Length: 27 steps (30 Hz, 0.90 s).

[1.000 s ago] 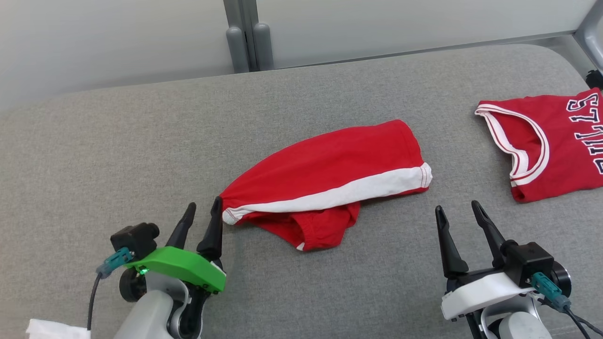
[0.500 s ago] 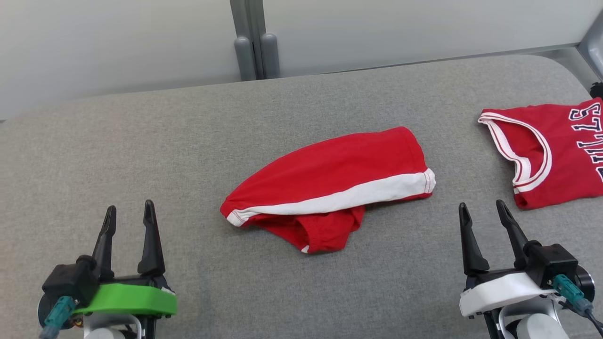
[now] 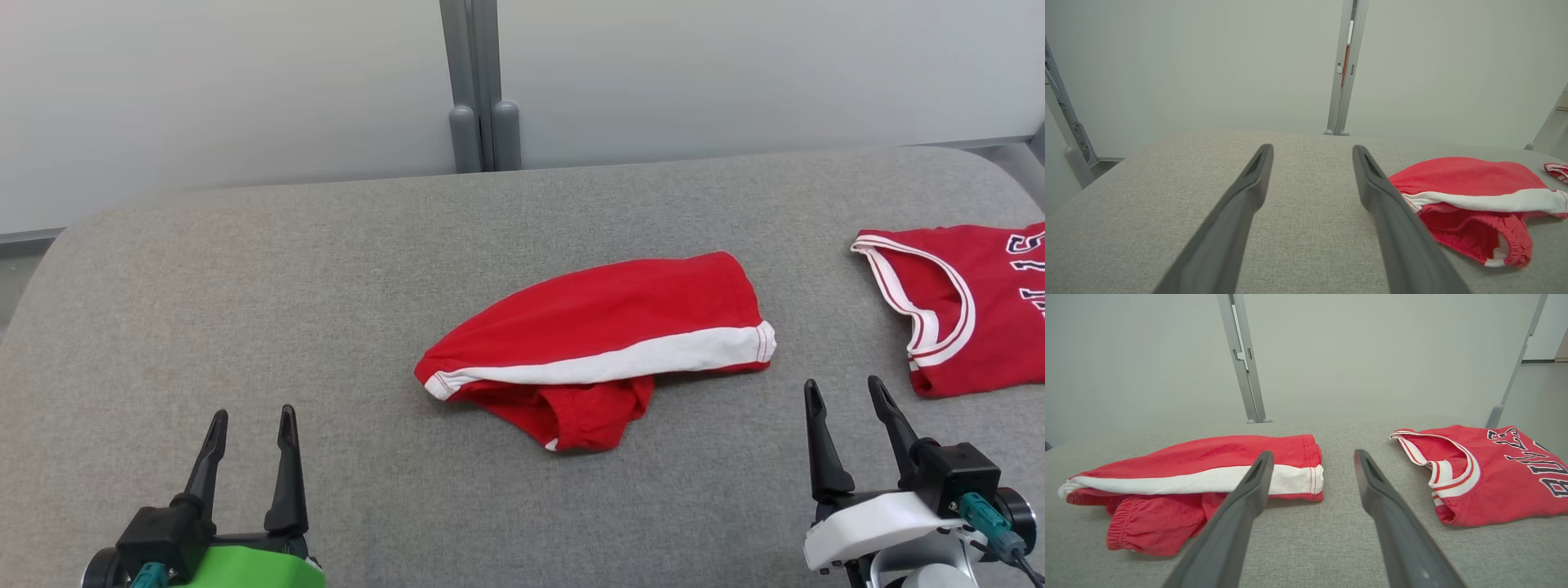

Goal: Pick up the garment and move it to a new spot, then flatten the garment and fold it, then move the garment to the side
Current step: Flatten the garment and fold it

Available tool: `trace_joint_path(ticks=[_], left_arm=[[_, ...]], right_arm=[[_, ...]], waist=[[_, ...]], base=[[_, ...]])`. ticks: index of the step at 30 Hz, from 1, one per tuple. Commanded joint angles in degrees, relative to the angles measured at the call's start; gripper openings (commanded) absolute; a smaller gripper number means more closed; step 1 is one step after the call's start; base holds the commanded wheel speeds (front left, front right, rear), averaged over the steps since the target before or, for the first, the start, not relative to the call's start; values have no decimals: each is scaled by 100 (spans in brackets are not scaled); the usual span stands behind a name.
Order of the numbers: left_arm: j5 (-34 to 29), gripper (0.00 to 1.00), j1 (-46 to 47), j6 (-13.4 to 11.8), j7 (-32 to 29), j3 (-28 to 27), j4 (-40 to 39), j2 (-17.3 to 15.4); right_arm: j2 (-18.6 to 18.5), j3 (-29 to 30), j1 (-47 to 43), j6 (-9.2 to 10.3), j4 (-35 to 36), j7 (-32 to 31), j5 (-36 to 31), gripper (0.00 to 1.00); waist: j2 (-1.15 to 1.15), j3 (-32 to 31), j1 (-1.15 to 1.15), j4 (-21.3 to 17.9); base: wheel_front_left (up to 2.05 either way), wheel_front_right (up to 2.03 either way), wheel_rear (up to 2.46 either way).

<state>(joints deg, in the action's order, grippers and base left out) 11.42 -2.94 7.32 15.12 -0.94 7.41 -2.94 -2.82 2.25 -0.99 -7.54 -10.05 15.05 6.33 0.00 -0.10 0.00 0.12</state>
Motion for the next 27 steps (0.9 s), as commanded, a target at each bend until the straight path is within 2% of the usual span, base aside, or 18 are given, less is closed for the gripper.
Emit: trace_joint_path(ticks=[1, 22, 27], left_arm=[[37, 100, -58, 22, -1, 25, 18, -4], [189, 100, 74, 23, 0, 356, 323, -3], [553, 100, 154, 23, 0, 665, 523, -3]], right_arm=[[-14, 7, -60, 11, -36, 15, -20, 100], [-14, 6, -50, 11, -68, 15, 42, 100], [-13, -26, -34, 11, -90, 15, 25, 100]], waist=[[0, -38, 0, 34], [0, 13, 0, 4], [0, 19, 0, 31]], base=[[0, 0, 0], [0, 0, 0], [0, 0, 0]])
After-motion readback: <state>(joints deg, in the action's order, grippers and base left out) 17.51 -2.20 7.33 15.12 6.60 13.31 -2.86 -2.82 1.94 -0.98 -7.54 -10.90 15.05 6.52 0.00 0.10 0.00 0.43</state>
